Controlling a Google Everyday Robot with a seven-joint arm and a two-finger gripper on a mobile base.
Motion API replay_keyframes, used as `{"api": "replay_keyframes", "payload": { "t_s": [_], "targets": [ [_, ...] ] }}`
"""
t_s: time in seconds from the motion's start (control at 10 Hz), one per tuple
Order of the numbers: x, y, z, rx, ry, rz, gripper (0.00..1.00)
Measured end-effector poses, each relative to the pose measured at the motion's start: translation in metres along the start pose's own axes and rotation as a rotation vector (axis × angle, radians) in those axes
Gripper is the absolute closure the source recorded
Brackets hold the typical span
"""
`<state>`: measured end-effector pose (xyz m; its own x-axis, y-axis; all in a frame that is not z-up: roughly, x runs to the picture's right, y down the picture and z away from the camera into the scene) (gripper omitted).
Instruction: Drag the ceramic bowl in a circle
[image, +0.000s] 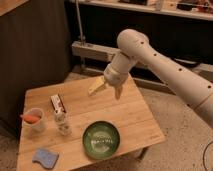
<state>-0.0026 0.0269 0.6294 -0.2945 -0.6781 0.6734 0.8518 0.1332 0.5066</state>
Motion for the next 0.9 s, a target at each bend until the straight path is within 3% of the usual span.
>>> {"api": "replay_keyframes", "payload": {
  "t_s": [0.2,0.4,0.6,0.7,0.9],
  "targets": [
    [-0.012,-0.005,0.015,-0.051,0.005,-0.047,0.2],
    [-0.034,0.016,0.03,-0.111,0.031,-0.078,0.2],
    [-0.056,0.045,0.034,-0.144,0.053,-0.123,0.2],
    [-0.067,0.068,0.033,-0.15,0.061,-0.154,0.2],
    [-0.072,0.108,0.04,-0.104,0.063,-0.223,0.2]
  ]
}}
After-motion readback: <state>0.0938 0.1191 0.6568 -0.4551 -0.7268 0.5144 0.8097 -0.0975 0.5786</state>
